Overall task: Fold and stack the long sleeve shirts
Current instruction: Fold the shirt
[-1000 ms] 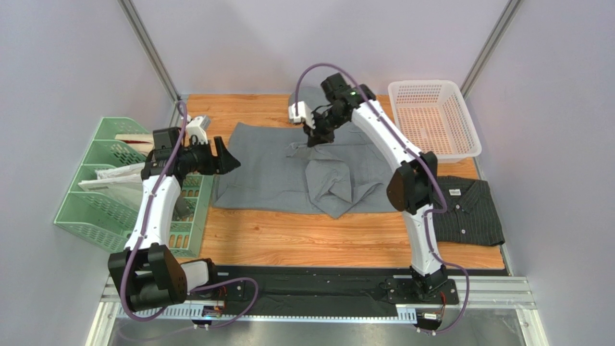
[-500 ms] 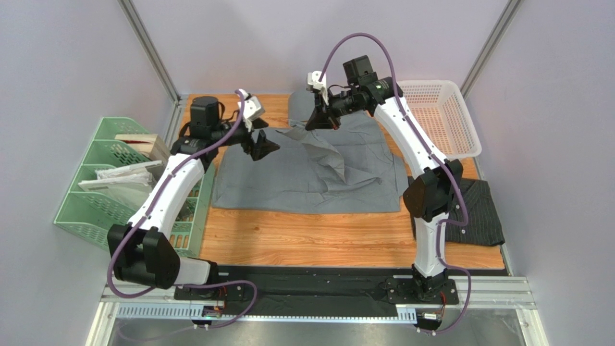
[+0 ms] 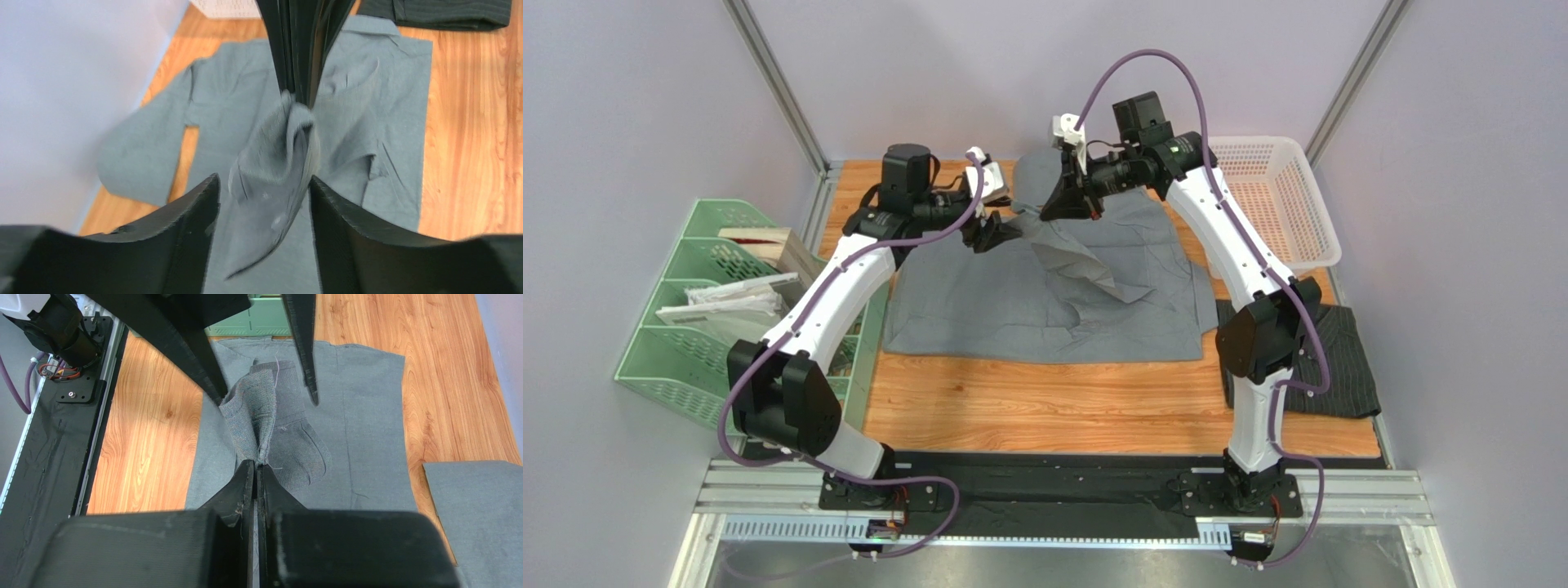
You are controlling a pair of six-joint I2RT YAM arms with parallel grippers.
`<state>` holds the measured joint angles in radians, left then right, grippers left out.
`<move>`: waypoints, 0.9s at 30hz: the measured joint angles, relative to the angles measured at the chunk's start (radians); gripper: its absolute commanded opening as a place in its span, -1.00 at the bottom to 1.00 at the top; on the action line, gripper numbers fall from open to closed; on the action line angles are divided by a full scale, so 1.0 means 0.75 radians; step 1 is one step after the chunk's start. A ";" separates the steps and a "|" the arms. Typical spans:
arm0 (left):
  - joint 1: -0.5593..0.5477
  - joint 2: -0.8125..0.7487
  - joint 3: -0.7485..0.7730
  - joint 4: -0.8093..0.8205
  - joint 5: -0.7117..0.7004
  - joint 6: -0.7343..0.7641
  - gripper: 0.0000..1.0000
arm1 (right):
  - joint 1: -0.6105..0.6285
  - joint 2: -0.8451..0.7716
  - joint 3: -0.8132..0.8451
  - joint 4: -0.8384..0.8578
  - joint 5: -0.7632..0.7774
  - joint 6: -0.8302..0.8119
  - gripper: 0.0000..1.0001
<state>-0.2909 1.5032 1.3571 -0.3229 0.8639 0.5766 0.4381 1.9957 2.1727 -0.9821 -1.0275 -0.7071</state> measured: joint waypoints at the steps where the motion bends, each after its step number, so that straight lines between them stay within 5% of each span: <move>1: -0.005 0.008 0.023 -0.004 0.008 -0.002 -0.47 | 0.000 0.000 0.000 0.001 -0.002 0.001 -1.00; 2: -0.011 0.017 0.052 -0.012 0.016 -0.008 -0.92 | 0.000 0.000 0.000 0.002 -0.003 0.005 -0.96; 3: -0.019 0.028 0.082 -0.017 0.024 -0.012 -1.00 | 0.000 0.000 0.000 0.003 -0.002 0.006 -0.91; 4: -0.029 0.042 0.117 -0.024 0.025 -0.017 -1.00 | -0.001 0.000 0.002 0.004 0.000 0.011 -0.80; 8: -0.048 0.136 0.271 -0.038 -0.027 -0.116 -1.00 | -0.023 0.000 0.011 0.032 0.037 0.062 0.25; 11: -0.046 0.253 0.403 -0.033 -0.097 -0.203 -1.00 | -0.067 0.000 0.012 0.055 0.117 0.122 0.45; 19: -0.045 0.597 0.704 -0.007 -0.294 -0.418 -1.00 | -0.363 -0.003 -0.013 0.101 0.268 0.357 0.33; 27: -0.045 0.792 0.946 0.064 -0.396 -0.556 -1.00 | -0.486 -0.188 -0.492 0.121 0.271 0.475 -0.23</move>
<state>-0.3248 2.0975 2.0663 -0.2749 0.5671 0.1593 0.0734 1.8549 1.8034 -0.8917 -0.8246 -0.3508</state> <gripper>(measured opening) 0.007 0.467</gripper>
